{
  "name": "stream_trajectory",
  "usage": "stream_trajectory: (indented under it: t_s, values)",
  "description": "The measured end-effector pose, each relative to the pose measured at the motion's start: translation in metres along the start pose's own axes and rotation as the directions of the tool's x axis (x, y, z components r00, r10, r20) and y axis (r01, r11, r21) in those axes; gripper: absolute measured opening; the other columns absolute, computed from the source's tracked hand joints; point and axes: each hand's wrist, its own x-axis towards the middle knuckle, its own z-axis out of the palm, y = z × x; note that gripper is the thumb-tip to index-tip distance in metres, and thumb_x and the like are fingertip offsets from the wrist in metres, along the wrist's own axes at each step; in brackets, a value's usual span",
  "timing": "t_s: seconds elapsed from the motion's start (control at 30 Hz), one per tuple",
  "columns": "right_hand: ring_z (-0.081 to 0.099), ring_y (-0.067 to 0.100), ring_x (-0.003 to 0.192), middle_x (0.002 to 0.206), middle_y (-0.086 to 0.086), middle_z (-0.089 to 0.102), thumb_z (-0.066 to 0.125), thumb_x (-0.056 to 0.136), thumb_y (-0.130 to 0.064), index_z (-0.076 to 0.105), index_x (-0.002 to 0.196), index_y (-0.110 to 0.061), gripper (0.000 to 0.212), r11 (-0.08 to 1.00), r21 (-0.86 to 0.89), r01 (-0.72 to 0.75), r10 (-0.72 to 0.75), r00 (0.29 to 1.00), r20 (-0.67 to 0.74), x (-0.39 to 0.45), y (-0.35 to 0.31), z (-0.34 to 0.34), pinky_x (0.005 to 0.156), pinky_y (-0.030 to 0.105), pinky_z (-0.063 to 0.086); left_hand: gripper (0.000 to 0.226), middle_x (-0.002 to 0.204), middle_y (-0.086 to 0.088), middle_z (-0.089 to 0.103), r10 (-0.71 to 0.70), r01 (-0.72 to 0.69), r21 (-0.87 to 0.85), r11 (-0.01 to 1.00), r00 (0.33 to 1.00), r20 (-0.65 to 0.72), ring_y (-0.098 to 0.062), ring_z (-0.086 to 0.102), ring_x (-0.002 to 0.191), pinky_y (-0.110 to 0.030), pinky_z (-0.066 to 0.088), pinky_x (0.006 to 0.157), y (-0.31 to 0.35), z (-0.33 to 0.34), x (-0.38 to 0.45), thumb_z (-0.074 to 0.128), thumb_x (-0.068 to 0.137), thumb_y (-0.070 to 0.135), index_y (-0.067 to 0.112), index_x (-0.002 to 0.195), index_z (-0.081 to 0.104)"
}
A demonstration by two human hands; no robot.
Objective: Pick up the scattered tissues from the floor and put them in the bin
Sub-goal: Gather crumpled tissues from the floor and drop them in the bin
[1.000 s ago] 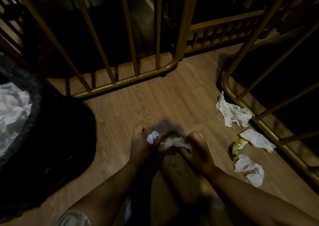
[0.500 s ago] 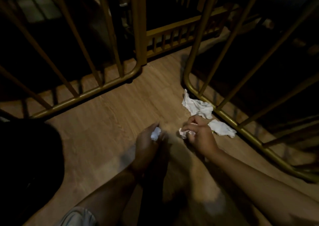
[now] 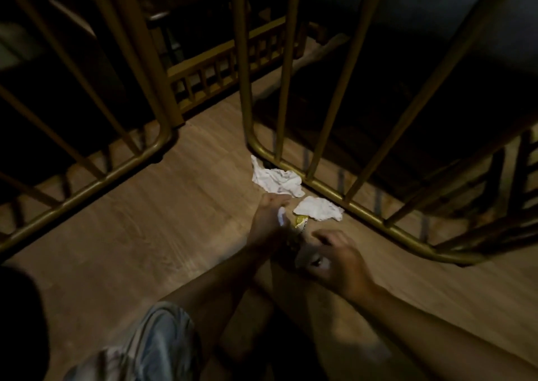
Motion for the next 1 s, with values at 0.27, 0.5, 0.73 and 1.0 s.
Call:
stream_trajectory:
  t_s: [0.27,0.5,0.73,1.0]
  values:
    - [0.071,0.019,0.088,0.095,0.003,0.073,0.046,0.080,-0.033,0.071,0.100,-0.017,0.036,0.941,-0.211,0.263,-0.255,0.965,0.062,-0.019,0.016,0.023,0.074,0.033,0.059,0.072,0.163,-0.006,0.008,0.056,-0.328,0.362,0.872,0.803,0.593,-0.025,0.003,0.150,-0.047,0.010,0.121,0.026,0.031,0.011,0.055,0.094,0.039,0.021,0.153,0.019]
    - [0.057,0.004,0.086,0.102,-0.012,0.058,0.058,0.090,-0.042,0.063,0.101,-0.032,0.016,0.994,0.045,0.099,-0.100,0.994,0.038,-0.002,0.033,0.007,0.069,0.021,0.053,0.079,0.147,-0.012,0.037,0.112,-0.240,0.312,0.919,0.920,0.377,-0.028,0.038,0.130,-0.042,0.034,0.107,-0.039,0.033,-0.038,0.054,0.086,0.053,0.025,0.152,0.021]
    - [0.052,0.016,0.099,0.114,-0.001,0.052,0.062,0.087,-0.016,0.065,0.098,-0.016,0.011,1.000,0.014,-0.028,0.028,0.999,-0.042,0.054,0.006,-0.005,0.084,0.028,0.050,0.041,0.089,-0.001,0.059,0.129,-0.112,0.192,0.975,0.989,-0.074,-0.016,0.050,0.082,-0.030,0.039,0.070,-0.064,0.026,-0.086,0.072,0.074,0.057,0.021,0.092,0.065]
    - [0.023,0.020,0.143,0.155,-0.005,0.029,0.064,0.084,-0.004,0.042,0.140,-0.027,0.065,0.994,-0.067,-0.085,0.086,0.996,0.008,0.138,-0.038,0.009,0.115,0.042,0.029,0.014,0.077,0.008,0.061,-0.349,0.254,-0.297,0.921,0.876,-0.334,-0.010,0.060,0.073,-0.017,0.048,0.067,-0.051,0.004,-0.094,0.060,0.092,0.013,0.020,0.080,0.059]
